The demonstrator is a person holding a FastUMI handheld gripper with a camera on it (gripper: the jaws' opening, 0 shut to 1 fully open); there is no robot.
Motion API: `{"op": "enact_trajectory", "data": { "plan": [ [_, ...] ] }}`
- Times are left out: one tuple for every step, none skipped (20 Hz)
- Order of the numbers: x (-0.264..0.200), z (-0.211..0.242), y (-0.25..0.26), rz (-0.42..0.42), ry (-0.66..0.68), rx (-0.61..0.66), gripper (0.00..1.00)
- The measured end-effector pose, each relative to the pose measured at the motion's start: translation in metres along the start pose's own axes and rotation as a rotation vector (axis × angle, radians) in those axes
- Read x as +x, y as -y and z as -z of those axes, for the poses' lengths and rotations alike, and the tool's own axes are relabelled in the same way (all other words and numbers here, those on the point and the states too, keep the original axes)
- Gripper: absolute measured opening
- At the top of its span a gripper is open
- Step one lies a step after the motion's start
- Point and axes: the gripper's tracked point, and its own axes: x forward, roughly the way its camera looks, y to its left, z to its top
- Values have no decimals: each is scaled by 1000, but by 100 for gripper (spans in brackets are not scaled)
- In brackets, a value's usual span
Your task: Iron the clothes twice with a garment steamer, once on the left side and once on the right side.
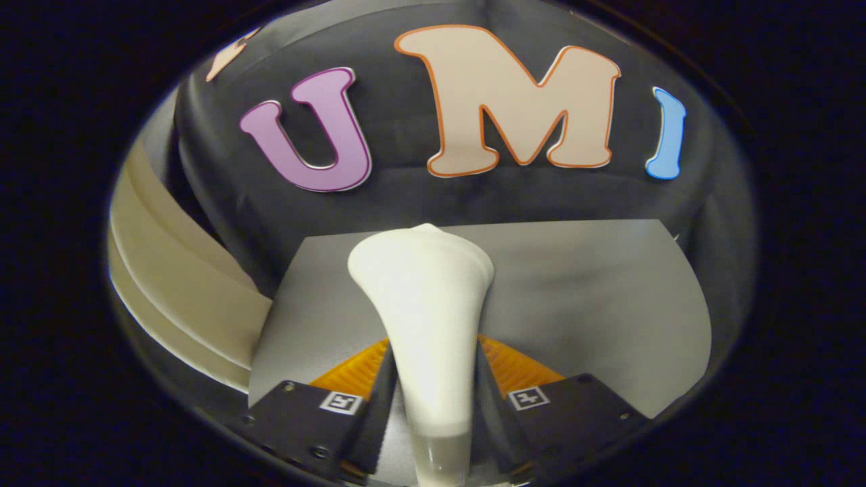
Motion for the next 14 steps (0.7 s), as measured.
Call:
{"op": "enact_trajectory", "data": {
  "plan": [
    [3, 2, 0, 10, -12, 11, 57],
    [5, 1, -1, 13, -2, 28, 57],
    [5, 1, -2, 18, -3, 32, 57],
    [5, 0, -1, 17, -3, 32, 57],
    [4, 0, -2, 20, 1, 30, 57],
    [5, 1, 0, 19, -1, 24, 55],
    [3, 0, 0, 14, 2, 20, 52],
    [2, -1, 2, 11, 24, 1, 50],
    [-3, -3, 2, -3, 58, -9, 49],
    [-10, -7, -1, -17, 100, -23, 47],
    [-18, -9, -1, -23, 141, -28, 46],
    [-25, -10, -2, -26, 181, -21, 44],
    [-34, -12, -1, -9, 214, -34, 44],
    [-46, -11, 0, 17, 247, -65, 44]
  ]
}}
